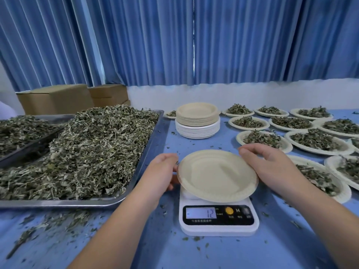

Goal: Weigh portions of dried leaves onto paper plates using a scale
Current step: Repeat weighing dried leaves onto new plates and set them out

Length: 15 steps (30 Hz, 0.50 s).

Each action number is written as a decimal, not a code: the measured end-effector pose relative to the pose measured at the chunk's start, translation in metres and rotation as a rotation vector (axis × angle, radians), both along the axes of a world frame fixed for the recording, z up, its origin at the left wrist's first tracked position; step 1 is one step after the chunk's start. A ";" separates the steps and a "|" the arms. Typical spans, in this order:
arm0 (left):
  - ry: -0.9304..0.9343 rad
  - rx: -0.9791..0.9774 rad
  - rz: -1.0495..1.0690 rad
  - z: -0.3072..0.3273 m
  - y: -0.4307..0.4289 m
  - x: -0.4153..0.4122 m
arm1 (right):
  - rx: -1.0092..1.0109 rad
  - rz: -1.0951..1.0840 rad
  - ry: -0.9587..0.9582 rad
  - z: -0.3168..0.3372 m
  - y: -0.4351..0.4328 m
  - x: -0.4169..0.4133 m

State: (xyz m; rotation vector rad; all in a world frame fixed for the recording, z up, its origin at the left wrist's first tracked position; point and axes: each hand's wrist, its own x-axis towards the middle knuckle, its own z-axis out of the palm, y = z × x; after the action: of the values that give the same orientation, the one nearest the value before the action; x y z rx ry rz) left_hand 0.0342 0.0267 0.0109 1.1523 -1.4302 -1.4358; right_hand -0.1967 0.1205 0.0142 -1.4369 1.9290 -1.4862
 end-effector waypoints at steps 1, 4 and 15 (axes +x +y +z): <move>-0.011 -0.011 0.013 0.000 0.000 0.000 | 0.011 -0.010 0.062 0.001 0.001 0.001; -0.093 -0.177 0.115 0.004 0.001 0.002 | 0.008 -0.059 0.158 0.004 0.005 0.002; -1.097 -0.487 0.212 0.020 -0.021 0.063 | -0.003 -0.139 0.246 0.004 0.006 0.003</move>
State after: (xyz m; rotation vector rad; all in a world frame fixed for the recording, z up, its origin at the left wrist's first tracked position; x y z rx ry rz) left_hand 0.0969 0.0058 0.0311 1.7674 -2.1040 -0.1736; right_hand -0.1934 0.1262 0.0182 -1.5798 2.2135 -1.4258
